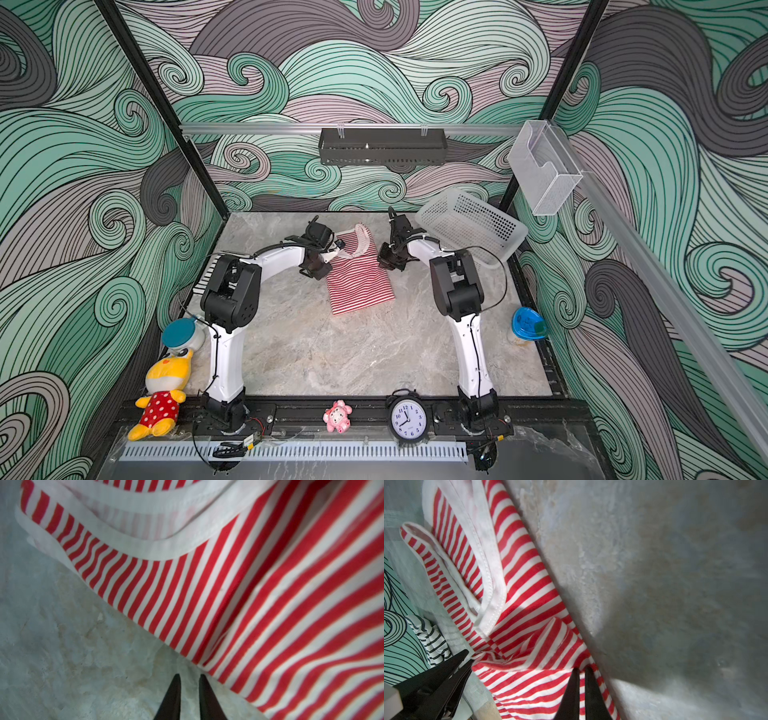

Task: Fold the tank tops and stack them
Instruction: 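Open both grippers and draw them back toward the robot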

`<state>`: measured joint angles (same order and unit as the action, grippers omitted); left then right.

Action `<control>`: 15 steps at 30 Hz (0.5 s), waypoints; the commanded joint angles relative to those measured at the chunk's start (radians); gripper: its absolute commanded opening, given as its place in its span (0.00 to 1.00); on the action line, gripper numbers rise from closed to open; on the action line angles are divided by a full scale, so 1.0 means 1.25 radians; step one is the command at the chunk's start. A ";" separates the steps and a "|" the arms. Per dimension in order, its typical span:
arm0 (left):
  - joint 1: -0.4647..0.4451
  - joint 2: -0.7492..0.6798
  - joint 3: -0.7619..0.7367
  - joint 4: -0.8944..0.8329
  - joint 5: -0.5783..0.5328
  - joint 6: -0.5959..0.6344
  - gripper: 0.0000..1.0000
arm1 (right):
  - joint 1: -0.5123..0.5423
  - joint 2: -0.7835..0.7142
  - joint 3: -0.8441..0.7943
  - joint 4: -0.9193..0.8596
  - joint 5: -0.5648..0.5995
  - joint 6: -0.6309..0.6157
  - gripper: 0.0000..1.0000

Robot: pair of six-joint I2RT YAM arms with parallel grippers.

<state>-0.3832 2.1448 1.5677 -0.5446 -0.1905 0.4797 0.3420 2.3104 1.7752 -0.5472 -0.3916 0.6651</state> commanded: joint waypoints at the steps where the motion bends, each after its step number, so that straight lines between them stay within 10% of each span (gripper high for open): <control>1: 0.002 0.007 0.012 -0.051 -0.039 -0.011 0.21 | 0.001 -0.025 -0.014 -0.010 -0.023 -0.007 0.15; 15: -0.072 -0.350 -0.294 0.062 0.106 -0.025 0.39 | 0.028 -0.390 -0.368 0.012 0.069 0.001 0.40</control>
<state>-0.4389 1.7462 1.2339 -0.4747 -0.1383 0.4526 0.3679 1.8629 1.4113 -0.5182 -0.3542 0.6590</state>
